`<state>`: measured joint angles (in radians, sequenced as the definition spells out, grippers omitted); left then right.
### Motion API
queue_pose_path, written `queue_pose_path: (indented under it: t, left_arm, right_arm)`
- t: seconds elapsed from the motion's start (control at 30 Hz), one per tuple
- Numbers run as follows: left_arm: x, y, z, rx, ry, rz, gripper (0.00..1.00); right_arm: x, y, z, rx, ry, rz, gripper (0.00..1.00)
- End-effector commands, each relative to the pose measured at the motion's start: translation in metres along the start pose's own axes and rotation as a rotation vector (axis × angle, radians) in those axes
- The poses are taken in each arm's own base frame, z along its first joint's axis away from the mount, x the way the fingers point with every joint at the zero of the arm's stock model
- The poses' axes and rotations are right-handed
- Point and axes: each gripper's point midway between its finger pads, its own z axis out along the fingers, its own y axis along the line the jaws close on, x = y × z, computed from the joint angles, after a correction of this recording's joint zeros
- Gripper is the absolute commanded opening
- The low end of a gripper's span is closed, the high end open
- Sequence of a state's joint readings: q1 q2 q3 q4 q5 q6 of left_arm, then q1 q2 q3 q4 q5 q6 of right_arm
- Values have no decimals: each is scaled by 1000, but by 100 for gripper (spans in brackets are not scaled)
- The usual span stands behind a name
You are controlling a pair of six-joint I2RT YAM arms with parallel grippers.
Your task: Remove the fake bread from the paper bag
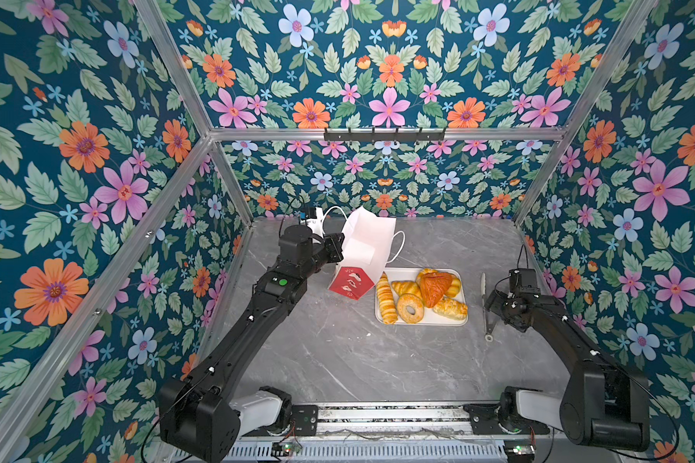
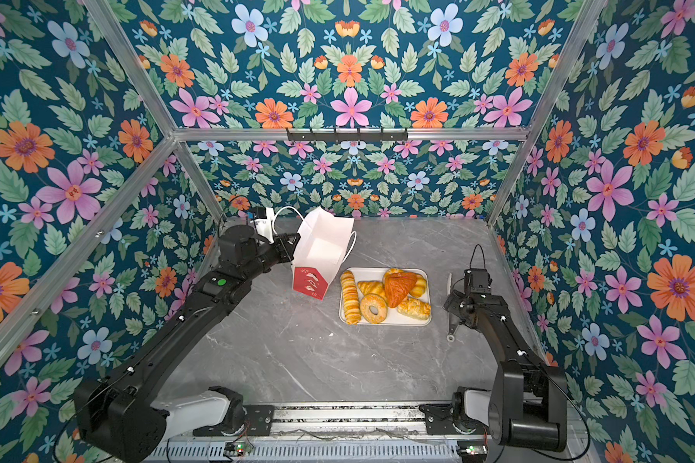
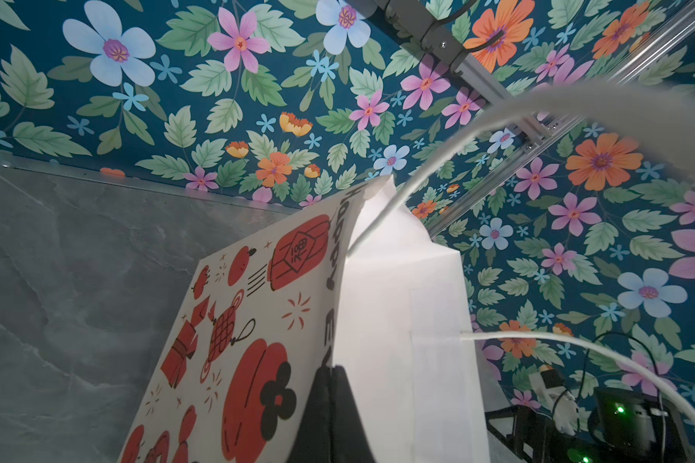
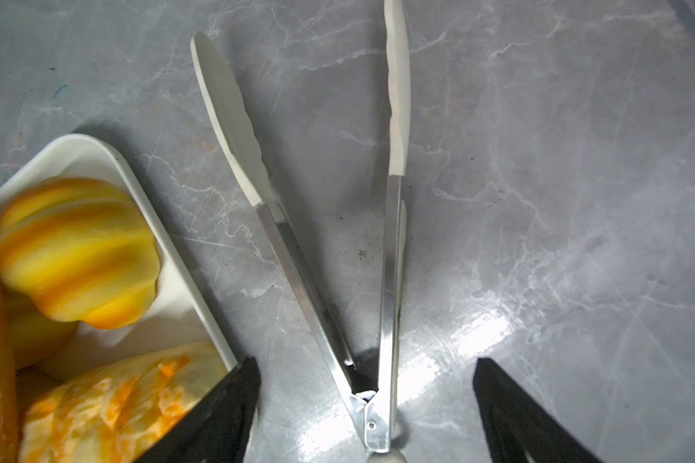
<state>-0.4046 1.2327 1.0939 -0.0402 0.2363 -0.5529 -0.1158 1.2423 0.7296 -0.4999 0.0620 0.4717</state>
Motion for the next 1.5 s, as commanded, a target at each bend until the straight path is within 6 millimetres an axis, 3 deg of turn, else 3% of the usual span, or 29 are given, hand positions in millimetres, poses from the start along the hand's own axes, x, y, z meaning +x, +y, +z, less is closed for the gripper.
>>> queue_pose_path:
  t: [0.0,0.4,0.73,1.23,1.33,1.47]
  left_arm:
    - [-3,-2,3,16,-9,-67,0]
    - [9,24,12,-70,10,-86,0]
    - [2,41,-3,-162,-22,-33,0]
    - [15,71,-8,-236,-3,-20,1]
    - [8,72,-12,-244,-19,-14,28]
    - [-3,67,-17,-232,-38,0,80]
  right_arm:
    - [-2,2,-1,-9,-9,4,85]
    - [3,6,4,-32,13,-3,85]
    - [3,8,7,-43,21,-4,85]
    - [3,11,4,-57,23,-6,85]
    - [4,11,3,-60,21,-5,85]
    - [4,11,2,-62,18,-4,85]
